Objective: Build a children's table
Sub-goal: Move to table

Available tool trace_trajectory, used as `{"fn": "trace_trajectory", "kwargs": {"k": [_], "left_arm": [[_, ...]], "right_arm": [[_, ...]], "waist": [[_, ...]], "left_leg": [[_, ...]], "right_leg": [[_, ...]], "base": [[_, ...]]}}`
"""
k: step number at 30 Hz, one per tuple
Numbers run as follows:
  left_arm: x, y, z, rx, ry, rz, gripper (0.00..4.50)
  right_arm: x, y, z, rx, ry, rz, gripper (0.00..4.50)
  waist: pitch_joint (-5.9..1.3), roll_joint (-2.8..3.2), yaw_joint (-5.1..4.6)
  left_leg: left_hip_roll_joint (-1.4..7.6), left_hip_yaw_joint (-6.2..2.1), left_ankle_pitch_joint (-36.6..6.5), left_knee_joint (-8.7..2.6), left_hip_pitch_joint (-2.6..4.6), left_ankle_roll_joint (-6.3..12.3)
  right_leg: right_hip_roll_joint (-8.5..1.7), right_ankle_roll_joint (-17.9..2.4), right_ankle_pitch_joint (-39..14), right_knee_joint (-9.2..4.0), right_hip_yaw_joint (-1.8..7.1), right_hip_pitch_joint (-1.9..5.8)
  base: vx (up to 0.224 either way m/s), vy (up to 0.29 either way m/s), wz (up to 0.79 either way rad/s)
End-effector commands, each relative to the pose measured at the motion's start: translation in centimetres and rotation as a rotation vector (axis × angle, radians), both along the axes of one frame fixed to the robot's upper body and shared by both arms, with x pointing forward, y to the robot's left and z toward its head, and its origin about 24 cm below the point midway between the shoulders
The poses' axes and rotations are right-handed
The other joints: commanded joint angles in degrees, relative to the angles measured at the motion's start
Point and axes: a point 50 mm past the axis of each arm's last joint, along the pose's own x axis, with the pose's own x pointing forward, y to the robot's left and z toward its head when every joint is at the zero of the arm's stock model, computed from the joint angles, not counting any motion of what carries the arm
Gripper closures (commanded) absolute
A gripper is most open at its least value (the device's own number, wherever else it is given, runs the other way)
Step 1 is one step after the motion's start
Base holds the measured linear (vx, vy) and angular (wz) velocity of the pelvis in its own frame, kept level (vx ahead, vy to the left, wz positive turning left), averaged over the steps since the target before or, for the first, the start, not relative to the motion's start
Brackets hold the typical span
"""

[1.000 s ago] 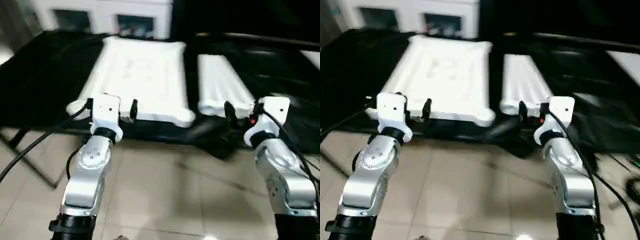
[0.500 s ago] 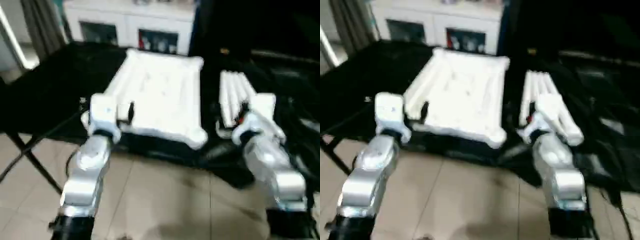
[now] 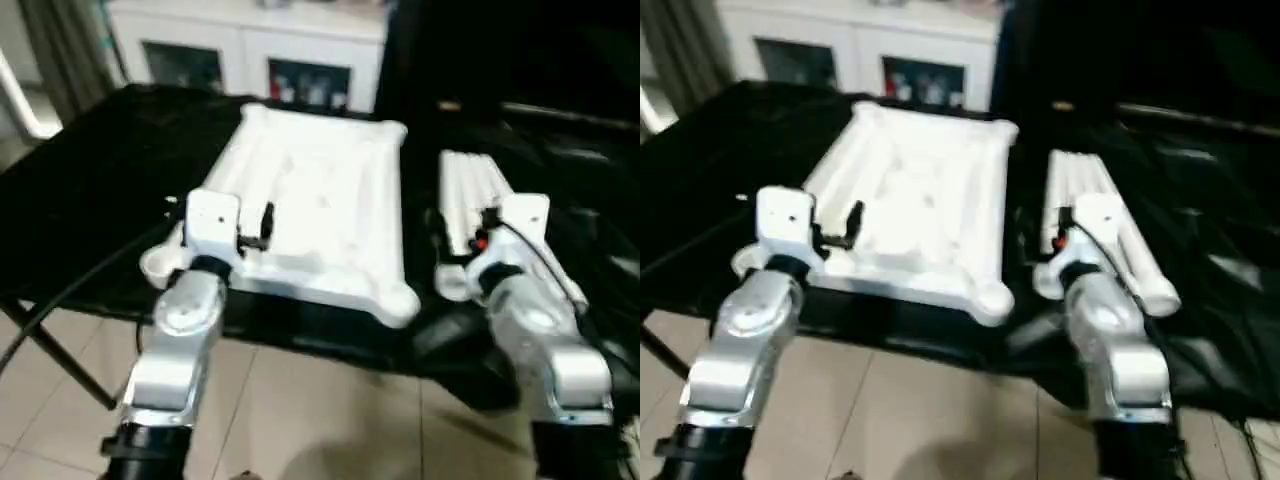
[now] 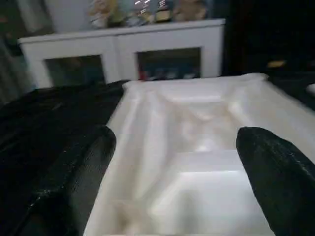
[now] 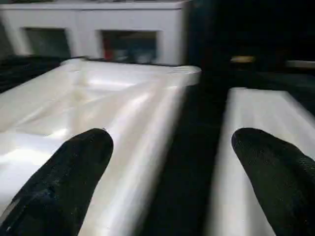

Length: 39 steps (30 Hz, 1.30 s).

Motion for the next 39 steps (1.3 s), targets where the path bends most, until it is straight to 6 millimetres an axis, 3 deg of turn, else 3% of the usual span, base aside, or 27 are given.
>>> {"fn": "trace_trajectory", "kwargs": {"k": [1,4,5,6,7,8,9,10,11,12,14,17,18,19,20,21,23,24,25,26,27,28,29,30,31,35,39], "left_arm": [[0.2,-0.7,0.2,-0.011,-0.010,-0.031,0.01],[0.2,-1.0,0.2,-0.008,-0.009,-0.046,0.01],[0.2,-1.0,0.2,-0.008,-0.008,-0.047,0.01],[0.2,-1.0,0.1,-0.008,-0.006,-0.052,0.01],[0.2,-1.0,0.1,-0.009,-0.006,-0.052,0.01],[0.2,-1.1,0.1,-0.010,-0.004,-0.054,0.01],[0.2,-1.1,0.1,-0.010,-0.004,-0.054,0.01],[0.2,-1.1,0.0,-0.011,-0.004,-0.056,0.01],[0.2,-1.1,0.0,-0.012,-0.004,-0.057,0.01],[0.2,-1.1,0.0,-0.012,-0.004,-0.058,0.01],[0.2,-1.1,0.0,-0.013,-0.005,-0.059,0.01],[0.2,-1.1,0.1,-0.012,-0.009,-0.061,0.01],[0.1,-1.1,0.1,-0.007,-0.009,-0.062,0.01],[0.1,-1.1,0.0,-0.005,-0.010,-0.064,0.01],[0.1,-1.1,0.0,-0.002,-0.010,-0.066,0.01],[0.1,-1.0,0.0,-0.001,-0.012,-0.071,0.01],[0.1,-1.0,0.1,-0.018,-0.016,-0.087,0.01],[0.0,-1.0,0.1,-0.032,-0.016,-0.133,0.01],[-0.1,-1.0,0.1,-0.036,-0.013,-0.180,0.01],[-0.1,-1.0,0.1,-0.034,-0.012,-0.198,0.01],[-0.3,-1.1,0.2,-0.013,-0.012,-0.277,0.01],[-0.4,-1.1,0.2,-0.002,-0.014,-0.303,0.01],[-0.5,-1.1,0.4,0.024,-0.006,-0.380,0.01],[-0.5,-1.2,0.4,0.028,-0.005,-0.392,0.01],[-0.6,-1.3,0.5,0.049,0.013,-0.486,0.01],[-1.2,-1.6,0.6,0.109,0.118,-0.747,0.01],[-1.4,-1.4,0.4,0.226,0.206,-0.925,0.01]], "right_arm": [[-0.1,-1.0,0.2,-0.019,-0.008,-0.035,0.00],[-0.2,-1.2,0.1,-0.011,-0.003,-0.054,0.00],[-0.2,-1.2,0.1,-0.012,-0.003,-0.055,0.00],[-0.2,-1.2,0.1,-0.013,-0.004,-0.057,0.00],[-0.2,-1.2,0.1,-0.013,-0.005,-0.056,0.00],[-0.2,-1.2,0.2,-0.012,-0.004,-0.057,0.00],[-0.2,-1.2,0.2,-0.012,-0.004,-0.057,0.00],[-0.2,-1.1,0.1,-0.013,-0.003,-0.056,0.00],[-0.2,-1.1,0.1,-0.013,-0.003,-0.054,0.00],[-0.2,-1.1,0.1,-0.015,-0.003,-0.054,0.00],[-0.2,-1.0,0.2,-0.016,-0.004,-0.050,0.00],[-0.2,-0.8,0.5,0.011,-0.025,-0.025,0.00],[-0.2,-0.8,0.5,-0.026,-0.019,-0.020,0.00],[-0.1,-0.7,0.4,-0.023,-0.018,-0.015,0.00],[-0.1,-0.7,0.4,-0.020,-0.020,-0.006,0.00],[-0.2,-0.6,0.5,-0.013,-0.025,0.007,0.00],[-0.2,-0.5,0.7,-0.013,-0.033,0.031,0.00],[-0.2,-0.3,0.9,-0.018,-0.049,0.077,0.00],[-0.3,-0.3,1.1,-0.023,-0.057,0.119,0.00],[-0.3,-0.4,1.2,-0.028,-0.060,0.134,0.00],[-0.4,-0.5,1.5,-0.054,-0.068,0.206,0.00],[-0.4,-0.6,1.6,-0.066,-0.069,0.233,0.00],[-0.6,-0.8,2.0,-0.103,-0.064,0.332,0.00],[-0.7,-0.8,2.0,-0.109,-0.062,0.349,0.00],[-0.9,-1.0,2.5,-0.129,-0.058,0.443,0.00],[-1.3,-2.1,3.9,-0.157,-0.036,0.635,0.00],[-1.6,-2.6,4.3,-0.220,0.010,0.751,0.00]], "waist": [[-3.93,1.81,-2.30],[-3.46,0.16,-2.55],[-3.12,-1.78,-1.93],[-2.94,-4.16,0.19],[-3.02,-3.92,1.51],[-3.88,-4.08,2.14],[-3.84,-3.43,2.61],[-3.34,-2.25,2.06],[-2.67,-0.96,2.35],[-2.43,1.80,1.26],[-3.02,1.46,0.14],[-2.75,-1.30,-0.14],[-3.21,-4.31,1.22],[-3.90,-3.78,3.40],[-4.51,-4.68,3.62],[-4.87,-4.66,3.50],[-4.46,-2.96,3.25],[-4.57,-0.57,2.98],[-3.95,1.56,1.58],[-5.21,1.60,0.62],[-5.58,1.10,1.25],[-5.44,0.38,1.90],[-5.43,-0.21,2.04],[-4.81,-1.59,3.53],[-4.45,-1.39,4.54],[-3.39,-0.17,3.80],[-2.46,-0.15,3.55]], "left_leg": [[9.18,-7.61,-12.3,-7.96,8.61,10.32],[7.47,-5.50,-3.5,-7.32,7.98,21.34],[3.32,-1.71,-6.3,-6.05,5.17,18.45],[-2.29,2.23,-9.7,-0.91,-0.01,13.49],[-1.65,1.22,-7.6,1.71,-1.05,11.12],[-0.89,0.23,-1.8,3.91,-3.93,6.89],[-0.68,-0.06,0.4,3.45,-4.40,5.64],[-0.09,0.20,1.5,2.18,-2.95,1.56],[1.35,0.71,3.5,-2.54,-1.73,-1.16],[5.76,0.06,-3.7,-6.99,4.77,-6.14],[12.49,-2.67,-15.2,-9.67,10.37,-7.41],[9.86,4.34,-14.4,-9.92,10.82,-5.15],[1.12,5.02,-14.1,-5.84,0.87,2.04],[-0.83,5.36,-13.1,-0.74,1.25,3.54],[-0.22,2.18,-5.2,3.88,-3.00,4.96],[-0.27,0.98,1.2,4.84,-5.97,3.98],[1.07,-0.06,14.0,0.83,-5.96,1.77],[1.80,-0.05,24.9,-4.22,-4.57,3.78],[5.78,-2.54,29.0,-4.19,-1.57,9.79],[9.11,-5.22,33.6,-3.89,0.59,14.88],[11.41,-7.55,46.8,-2.27,3.59,20.49],[9.97,-6.73,54.5,-1.43,3.42,19.34],[8.18,-5.61,52.1,-1.22,2.35,17.73],[3.42,-1.17,35.9,-1.40,-1.56,12.50],[2.78,0.46,18.1,-3.06,-2.87,6.91],[4.92,1.02,-6.5,-6.44,-0.78,0.16],[5.25,1.88,-15.9,-7.48,-0.39,-3.61]], "right_leg": [[-1.14,-1.2,-5.4,2.83,0.13,-4.92],[-2.97,4.0,1.7,2.76,1.45,-7.01],[-4.72,1.5,4.8,-2.71,3.25,-4.01],[-8.79,-2.0,-5.2,-7.46,8.94,2.50],[-11.67,-4.5,-14.0,-9.07,10.69,4.20],[-11.72,-8.0,-18.4,-8.19,10.48,6.94],[-11.19,-9.8,-15.8,-7.78,9.81,7.00],[-8.03,-13.7,-13.4,-7.79,10.72,5.43],[-4.01,-13.4,-13.0,-7.23,8.17,4.45],[0.75,-5.4,-12.4,-4.43,5.36,-1.50],[-1.92,-0.1,-7.2,3.30,2.19,-6.02],[-4.16,-2.6,5.2,1.24,0.70,-6.81],[-5.52,0.2,0.4,-3.96,4.53,3.26],[-10.68,-4.0,-6.3,-7.16,8.42,4.40],[-12.93,-10.7,-8.0,-7.13,11.08,7.94],[-11.47,-12.6,5.7,-5.22,9.51,8.84],[-8.81,-14.9,28.3,-3.11,4.43,5.93],[-4.12,-11.7,31.4,-1.15,0.32,4.08],[-0.74,-5.2,21.3,0.99,-1.00,-0.05],[-1.69,-2.8,16.0,2.81,-0.05,-0.96],[-4.66,0.2,12.0,2.08,3.39,-4.39],[-5.97,2.1,16.1,0.92,5.20,-5.23],[-6.10,2.2,18.7,0.10,5.64,-4.52],[-5.94,1.0,23.6,-1.40,5.47,-1.98],[-6.47,0.4,24.3,-1.92,5.15,-0.23],[-5.09,-5.8,2.2,-3.64,4.15,-0.69],[-5.42,-6.2,-13.1,-4.98,4.37,-1.63]], "base": [[0.123,0.053,0.10],[0.110,0.012,0.05],[0.094,-0.029,0.01],[0.094,-0.079,0.07],[0.121,-0.081,0.01],[0.121,-0.081,0.01],[0.124,-0.038,-0.05],[0.111,-0.012,-0.14],[0.111,-0.012,-0.14],[0.071,0.055,-0.45],[0.086,0.067,-0.55],[0.128,0.003,-0.55],[0.089,-0.058,-0.43],[0.106,-0.061,-0.12],[0.106,-0.061,-0.12],[0.173,-0.042,-0.07],[0.157,-0.042,-0.11],[0.000,0.000,0.00],[-0.027,0.005,-0.18],[-0.027,0.005,-0.18],[0.071,-0.004,-0.18],[0.032,0.052,-0.03],[0.032,0.052,-0.03],[0.000,0.000,0.00],[0.000,0.000,0.00],[-0.054,-0.001,0.01],[-0.077,0.017,-0.04]]}}
